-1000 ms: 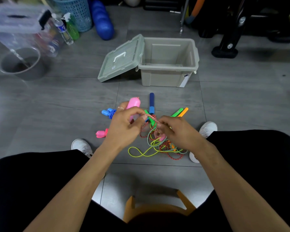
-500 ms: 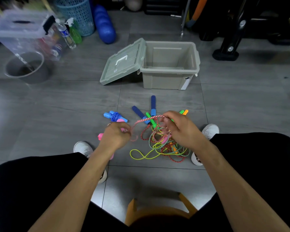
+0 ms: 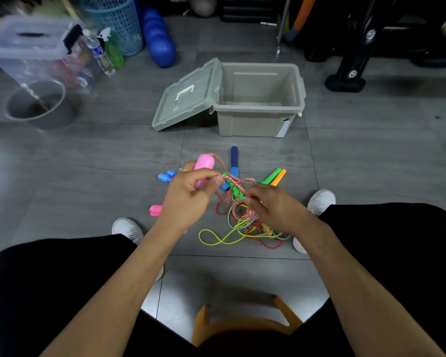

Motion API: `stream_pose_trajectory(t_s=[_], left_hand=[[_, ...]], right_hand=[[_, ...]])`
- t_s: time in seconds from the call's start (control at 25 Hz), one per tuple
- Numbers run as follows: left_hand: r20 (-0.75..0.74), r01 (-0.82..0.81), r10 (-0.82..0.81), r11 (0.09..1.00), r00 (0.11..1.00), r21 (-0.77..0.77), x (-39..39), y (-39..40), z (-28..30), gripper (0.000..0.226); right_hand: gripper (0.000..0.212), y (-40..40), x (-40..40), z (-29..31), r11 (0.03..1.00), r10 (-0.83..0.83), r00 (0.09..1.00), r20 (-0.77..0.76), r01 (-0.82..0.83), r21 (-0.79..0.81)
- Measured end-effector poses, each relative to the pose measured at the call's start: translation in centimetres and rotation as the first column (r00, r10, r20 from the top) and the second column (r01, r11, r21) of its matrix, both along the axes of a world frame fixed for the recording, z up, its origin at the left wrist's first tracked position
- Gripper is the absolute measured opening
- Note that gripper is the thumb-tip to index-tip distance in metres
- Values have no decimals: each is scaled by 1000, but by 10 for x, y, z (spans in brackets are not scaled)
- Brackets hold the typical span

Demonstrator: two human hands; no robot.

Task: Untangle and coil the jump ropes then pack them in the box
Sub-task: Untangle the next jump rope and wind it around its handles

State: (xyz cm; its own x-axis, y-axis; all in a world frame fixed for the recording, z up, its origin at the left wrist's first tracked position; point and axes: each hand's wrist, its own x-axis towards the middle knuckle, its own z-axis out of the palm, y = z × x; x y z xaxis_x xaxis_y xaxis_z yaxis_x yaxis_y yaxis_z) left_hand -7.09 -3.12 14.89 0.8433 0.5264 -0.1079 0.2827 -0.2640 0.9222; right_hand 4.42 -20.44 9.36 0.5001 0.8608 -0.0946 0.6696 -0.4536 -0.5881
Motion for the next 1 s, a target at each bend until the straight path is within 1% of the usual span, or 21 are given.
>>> stream_pose_trajectory(t_s=[0.12, 0.16, 0.2, 0.24, 0.28, 0.32, 0.36, 0.4, 0.44, 0.48, 0.52, 0.56, 0.6, 0.68, 0.72, 0.76, 0.88, 0.96, 1.0], left_hand=[[71, -55, 62, 993, 996, -105, -2, 2, 5, 28], [79, -88, 99, 988, 992, -130, -2, 4, 5, 27], [68, -114, 125, 983, 990, -145, -2, 7, 3, 24], [26, -129, 133, 982, 991, -137, -2, 12, -4, 20], [-42, -133, 129, 983, 991, -125, -2, 18, -11, 16], [-143, -122, 105, 986, 984, -112, -3, 23, -19, 12], [-261, -84, 61, 993, 964, -79, -6, 27, -26, 9], [-378, -21, 18, 1000, 926, -4, -9, 30, -30, 9], [-465, 53, -20, 997, 885, 58, -11, 30, -34, 12], [-494, 116, -52, 988, 868, 100, -12, 27, -31, 17], [-471, 162, -84, 979, 878, 126, -11, 22, -28, 26], [-416, 194, -118, 970, 902, 146, -10, 16, -23, 33], [-336, 229, -162, 958, 928, 171, -8, 9, -17, 35], [-222, 301, -252, 926, 942, 229, -6, -2, -12, 25], [-189, 323, -280, 908, 941, 266, -5, -4, -15, 18], [-160, 325, -289, 900, 944, 291, -5, -6, -19, 13], [-84, 276, -263, 910, 961, 309, -2, -9, -25, 11], [-13, 209, -217, 920, 976, 333, 0, -12, -21, 9], [36, 146, -165, 938, 986, 315, 0, -11, -18, 8]], right_hand=[[27, -5, 6, -16, 971, -79, 994, 71, 93, -223], [31, -6, 8, -19, 958, -115, 989, 91, 135, -253], [32, -8, 8, -19, 954, -140, 983, 114, 165, -251], [32, -7, 8, -19, 958, -147, 979, 139, 176, -228], [30, -5, 7, -16, 971, -144, 979, 145, 168, -169], [28, -3, 6, -12, 985, -147, 982, 119, 156, -72], [28, -1, 5, -6, 989, -148, 986, 70, 146, 33], [28, 1, 4, 1, 984, -139, 990, 32, 134, 120], [28, 2, 4, 7, 979, -116, 993, 20, 111, 169], [27, 2, 4, 11, 982, -82, 996, 30, 76, 175], [24, 1, 3, 12, 986, -40, 998, 47, 31, 161], [21, 1, 1, 12, 990, -4, 999, 55, -4, 141], [18, 1, -2, 12, 991, 19, 999, 48, -25, 132], [21, 4, -6, 14, 990, 33, 999, 19, -36, 135], [24, 5, -7, 16, 990, 33, 999, 12, -34, 139], [25, 5, -8, 19, 988, 30, 1000, 10, -31, 149], [19, 3, -9, 23, 979, 40, 999, 3, -40, 199], [19, 0, -8, 21, 979, 31, 999, 18, -34, 202], [21, -2, -6, 16, 983, 16, 999, 29, -21, 180]])
